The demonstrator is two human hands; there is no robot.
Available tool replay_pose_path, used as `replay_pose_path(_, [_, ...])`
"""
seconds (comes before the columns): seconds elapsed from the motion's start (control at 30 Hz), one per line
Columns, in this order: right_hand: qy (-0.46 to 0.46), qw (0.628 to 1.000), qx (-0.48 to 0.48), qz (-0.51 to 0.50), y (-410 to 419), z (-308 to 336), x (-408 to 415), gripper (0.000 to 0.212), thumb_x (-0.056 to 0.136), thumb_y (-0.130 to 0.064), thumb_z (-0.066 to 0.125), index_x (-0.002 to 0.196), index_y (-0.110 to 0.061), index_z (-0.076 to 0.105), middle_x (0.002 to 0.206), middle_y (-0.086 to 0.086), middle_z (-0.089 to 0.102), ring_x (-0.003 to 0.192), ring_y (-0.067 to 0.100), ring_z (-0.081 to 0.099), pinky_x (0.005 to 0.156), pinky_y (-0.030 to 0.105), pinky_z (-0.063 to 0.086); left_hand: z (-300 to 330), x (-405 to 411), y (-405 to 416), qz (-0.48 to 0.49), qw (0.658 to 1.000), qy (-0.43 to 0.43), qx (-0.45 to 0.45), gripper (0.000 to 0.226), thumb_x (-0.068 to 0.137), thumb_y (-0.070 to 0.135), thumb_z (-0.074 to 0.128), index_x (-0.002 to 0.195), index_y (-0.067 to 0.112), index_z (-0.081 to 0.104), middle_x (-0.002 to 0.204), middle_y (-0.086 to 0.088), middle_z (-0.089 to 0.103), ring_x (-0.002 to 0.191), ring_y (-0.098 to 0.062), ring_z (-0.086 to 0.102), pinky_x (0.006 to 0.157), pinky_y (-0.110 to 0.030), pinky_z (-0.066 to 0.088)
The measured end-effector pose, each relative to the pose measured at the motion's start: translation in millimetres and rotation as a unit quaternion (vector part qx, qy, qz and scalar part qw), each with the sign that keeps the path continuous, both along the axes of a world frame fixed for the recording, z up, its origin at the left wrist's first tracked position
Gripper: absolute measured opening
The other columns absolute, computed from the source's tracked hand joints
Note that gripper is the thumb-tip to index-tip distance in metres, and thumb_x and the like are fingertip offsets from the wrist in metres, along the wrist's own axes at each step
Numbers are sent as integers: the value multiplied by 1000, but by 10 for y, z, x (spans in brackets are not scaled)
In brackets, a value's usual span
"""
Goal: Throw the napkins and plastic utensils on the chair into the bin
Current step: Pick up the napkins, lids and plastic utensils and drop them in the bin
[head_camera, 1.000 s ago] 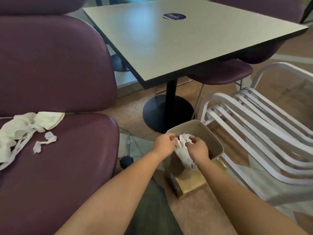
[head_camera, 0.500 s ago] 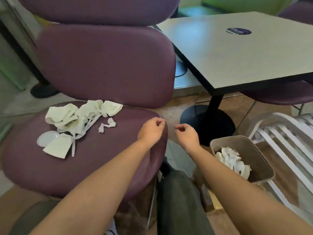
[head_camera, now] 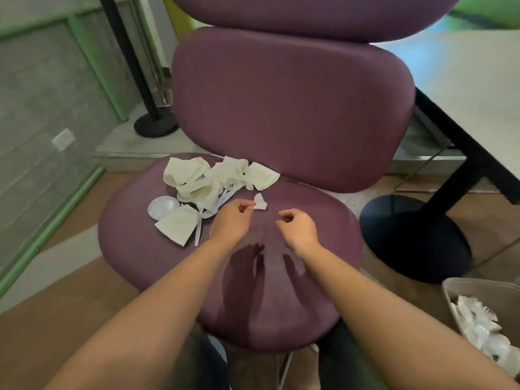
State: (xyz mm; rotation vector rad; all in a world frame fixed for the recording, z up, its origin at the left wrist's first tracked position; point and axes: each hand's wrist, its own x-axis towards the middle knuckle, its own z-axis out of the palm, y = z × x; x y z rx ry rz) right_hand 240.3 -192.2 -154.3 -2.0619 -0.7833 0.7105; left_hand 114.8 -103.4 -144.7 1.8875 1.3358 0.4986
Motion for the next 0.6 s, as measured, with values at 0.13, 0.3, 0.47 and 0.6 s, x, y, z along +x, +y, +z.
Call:
replay_pose_path(0.13, [-41,998,-36,24,343,-200,-87,35,86,-28,66,120,-18,68,117,1,68,115,22,58,97,35,48,-129,-148,216,19,999,-23,-13,21,97,24,53,112,23,67,106,9,65,96,-9,59,80,-23,39])
replay_pose_path(0.3, [-143,984,-98,39,704,-396,-64,52,85,-52,62,130,-27,58,128,2,54,125,26,42,104,41,38,-364,-158,497,30,998,-32,-38,20,96,27,55,111,24,68,112,6,69,99,-10,62,85,-25,44])
replay_pose_path(0.47, [-247,958,-135,51,1025,-533,-121,75,77,-74,54,134,-26,50,129,3,47,121,26,38,101,39,30,-436,-49,641,14,999,-32,-37,25,97,22,53,118,17,66,110,4,66,92,-7,58,78,-15,36])
replay_pose_path(0.6, [-332,931,-118,95,1145,-681,-137,51,87,-59,52,127,-27,59,122,3,50,115,26,41,96,38,32,-486,78,747,19,997,-52,-45,28,97,21,53,121,13,65,116,-2,67,92,-9,58,83,-16,39])
